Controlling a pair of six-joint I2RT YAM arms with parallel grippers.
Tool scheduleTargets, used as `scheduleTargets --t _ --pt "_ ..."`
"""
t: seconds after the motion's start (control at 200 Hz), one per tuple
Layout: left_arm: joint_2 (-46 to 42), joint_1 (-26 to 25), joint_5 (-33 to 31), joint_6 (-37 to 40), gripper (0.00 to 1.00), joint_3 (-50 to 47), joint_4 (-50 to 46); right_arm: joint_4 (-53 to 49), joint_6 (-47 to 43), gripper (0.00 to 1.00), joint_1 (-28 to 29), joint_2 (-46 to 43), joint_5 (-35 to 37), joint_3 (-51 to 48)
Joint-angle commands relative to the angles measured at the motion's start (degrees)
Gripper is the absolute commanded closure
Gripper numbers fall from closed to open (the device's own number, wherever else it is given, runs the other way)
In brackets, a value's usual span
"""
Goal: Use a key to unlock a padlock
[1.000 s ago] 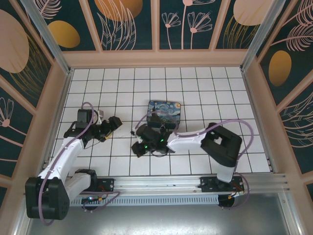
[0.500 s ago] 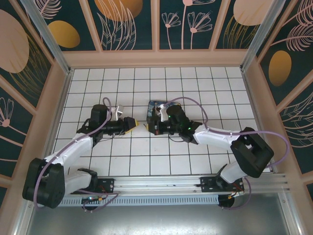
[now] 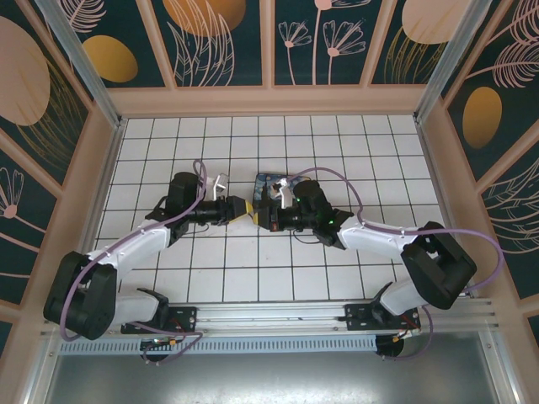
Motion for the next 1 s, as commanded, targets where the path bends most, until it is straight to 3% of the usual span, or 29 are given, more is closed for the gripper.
scheduleTargets --t 0.0,0.996 --pt "0.4 -0.2 0.0 1.8 0.55 1.3 -0.7 2.5 0.5 0.97 -0.1 -1.5 -1.2 -0.9" --pt "-1.6 -0.2 3.0 -0.1 0.74 1.3 1.2 14.3 5.0 0.97 -0.4 2.5 -3.9 -3.8"
